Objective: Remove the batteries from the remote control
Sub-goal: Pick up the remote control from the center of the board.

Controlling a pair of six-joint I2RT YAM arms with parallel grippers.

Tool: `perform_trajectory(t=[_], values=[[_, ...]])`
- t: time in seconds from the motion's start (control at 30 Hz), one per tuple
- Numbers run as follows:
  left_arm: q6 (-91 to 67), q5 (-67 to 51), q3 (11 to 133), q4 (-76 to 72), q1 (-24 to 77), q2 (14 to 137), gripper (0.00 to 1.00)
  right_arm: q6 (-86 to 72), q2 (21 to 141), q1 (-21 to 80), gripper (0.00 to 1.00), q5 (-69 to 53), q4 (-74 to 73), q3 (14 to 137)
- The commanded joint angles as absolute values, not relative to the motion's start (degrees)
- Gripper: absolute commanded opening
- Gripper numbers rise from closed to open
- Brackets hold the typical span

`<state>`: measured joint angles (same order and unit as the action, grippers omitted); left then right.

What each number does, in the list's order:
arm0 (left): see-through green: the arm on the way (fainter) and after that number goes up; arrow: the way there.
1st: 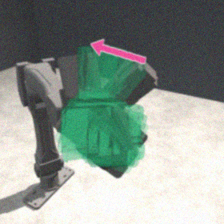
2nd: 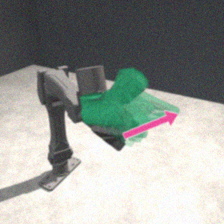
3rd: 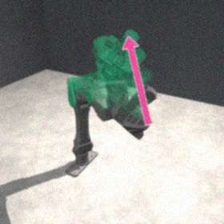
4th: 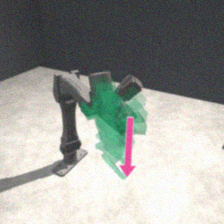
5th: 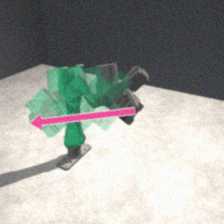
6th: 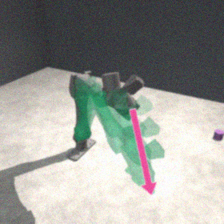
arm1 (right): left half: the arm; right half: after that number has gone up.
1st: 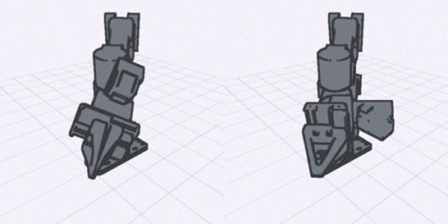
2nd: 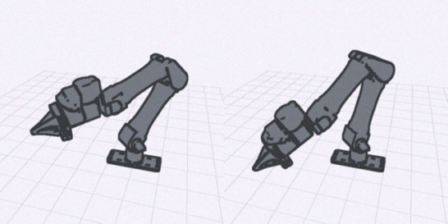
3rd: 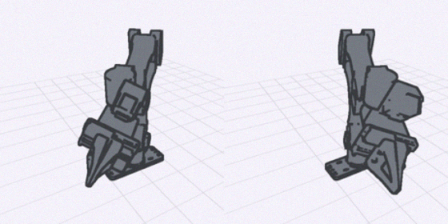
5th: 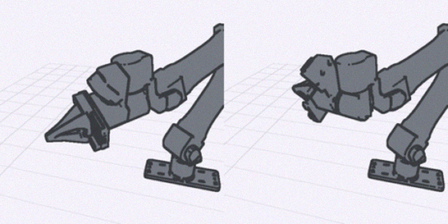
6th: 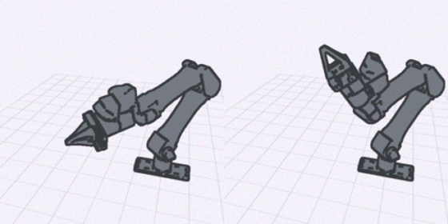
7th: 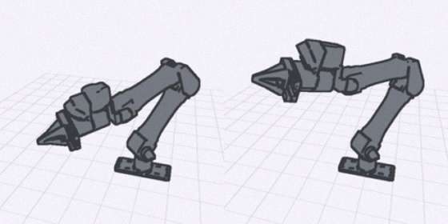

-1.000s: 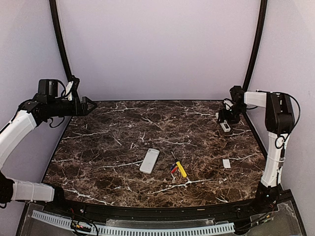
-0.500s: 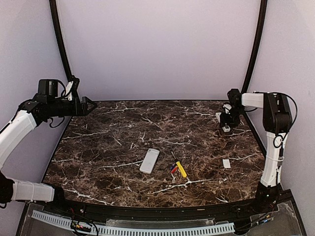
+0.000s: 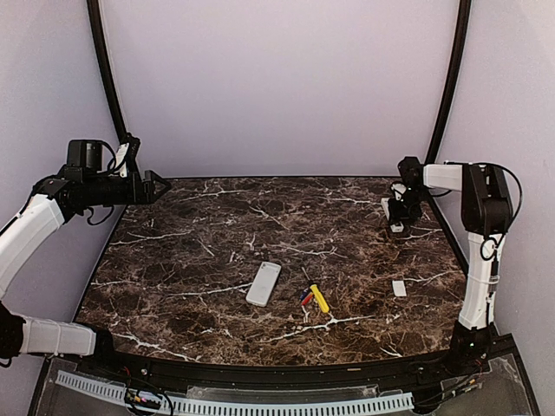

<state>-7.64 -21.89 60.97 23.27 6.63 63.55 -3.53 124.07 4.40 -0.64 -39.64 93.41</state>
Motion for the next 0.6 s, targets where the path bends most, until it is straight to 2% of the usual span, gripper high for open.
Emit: perform_trajectory(t=[0.0,0.2,0.4,0.57], values=[[-6.7,-23.0,60.0,23.6,6.5,62.6,0.97,-4.4,121.6,4.9,0.02,-4.7,-41.7,93.9],[-3.9,-31.4,57.5,20.0,8.3,60.5,0.89,-6.7,108.4,7.9,0.00,-20.7,-43.2,91.2],[3.6,-34.5,53.7,16.3,22.1,56.7,0.88,-9.4,95.2,14.2,0.00,-36.0,-46.6,88.5],[7.1,-33.4,52.1,12.3,30.4,55.1,0.86,-9.8,88.9,23.0,0.00,-45.9,-49.6,85.6]])
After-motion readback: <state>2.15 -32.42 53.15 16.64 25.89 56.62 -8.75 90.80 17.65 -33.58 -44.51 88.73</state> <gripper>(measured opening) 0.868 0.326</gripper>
